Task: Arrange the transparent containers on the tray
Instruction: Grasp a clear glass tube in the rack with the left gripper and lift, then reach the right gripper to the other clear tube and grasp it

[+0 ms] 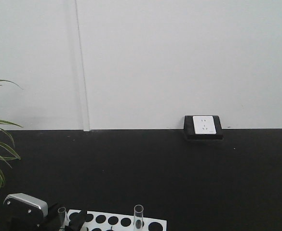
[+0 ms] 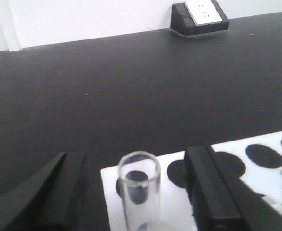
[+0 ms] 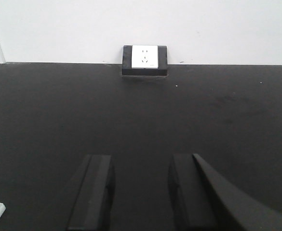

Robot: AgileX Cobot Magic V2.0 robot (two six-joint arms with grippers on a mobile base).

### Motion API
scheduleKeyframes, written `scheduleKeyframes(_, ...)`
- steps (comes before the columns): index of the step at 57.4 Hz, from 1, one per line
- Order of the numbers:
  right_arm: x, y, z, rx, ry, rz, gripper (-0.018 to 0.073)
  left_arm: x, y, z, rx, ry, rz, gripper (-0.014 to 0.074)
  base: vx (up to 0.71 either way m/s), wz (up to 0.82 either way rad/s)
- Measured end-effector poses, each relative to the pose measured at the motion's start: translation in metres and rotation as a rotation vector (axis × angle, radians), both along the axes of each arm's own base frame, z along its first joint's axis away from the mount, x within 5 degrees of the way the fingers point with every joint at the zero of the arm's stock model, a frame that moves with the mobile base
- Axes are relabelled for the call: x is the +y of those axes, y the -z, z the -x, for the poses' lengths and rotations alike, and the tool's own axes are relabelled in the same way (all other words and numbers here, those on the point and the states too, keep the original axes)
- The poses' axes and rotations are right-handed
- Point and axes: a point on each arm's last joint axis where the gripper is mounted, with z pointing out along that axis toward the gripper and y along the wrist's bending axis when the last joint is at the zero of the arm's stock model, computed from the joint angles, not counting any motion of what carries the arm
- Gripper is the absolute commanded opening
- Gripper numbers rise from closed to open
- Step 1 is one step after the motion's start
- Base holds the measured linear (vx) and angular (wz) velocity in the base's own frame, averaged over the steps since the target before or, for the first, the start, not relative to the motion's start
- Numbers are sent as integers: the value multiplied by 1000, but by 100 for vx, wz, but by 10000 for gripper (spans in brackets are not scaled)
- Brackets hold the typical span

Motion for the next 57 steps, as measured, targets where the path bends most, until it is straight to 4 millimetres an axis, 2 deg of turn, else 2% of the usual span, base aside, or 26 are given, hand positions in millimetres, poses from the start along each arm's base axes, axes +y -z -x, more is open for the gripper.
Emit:
scheduleKeyframes(22, 0, 0, 0, 1, 0, 0, 365, -1, 0, 1, 10, 10, 29, 158, 0, 0)
scheduleKeyframes(34, 0, 0, 0, 1, 0, 0, 365, -1, -5, 1, -4, 10, 35, 70, 0, 0)
scheduleKeyframes(39, 0, 0, 0, 1, 0, 0, 365, -1, -15, 3, -39, 10, 48, 68, 0, 0)
scheduleKeyframes(57, 0, 0, 0, 1, 0, 0, 365, 7, -76, 22, -222, 14, 111, 71, 0, 0)
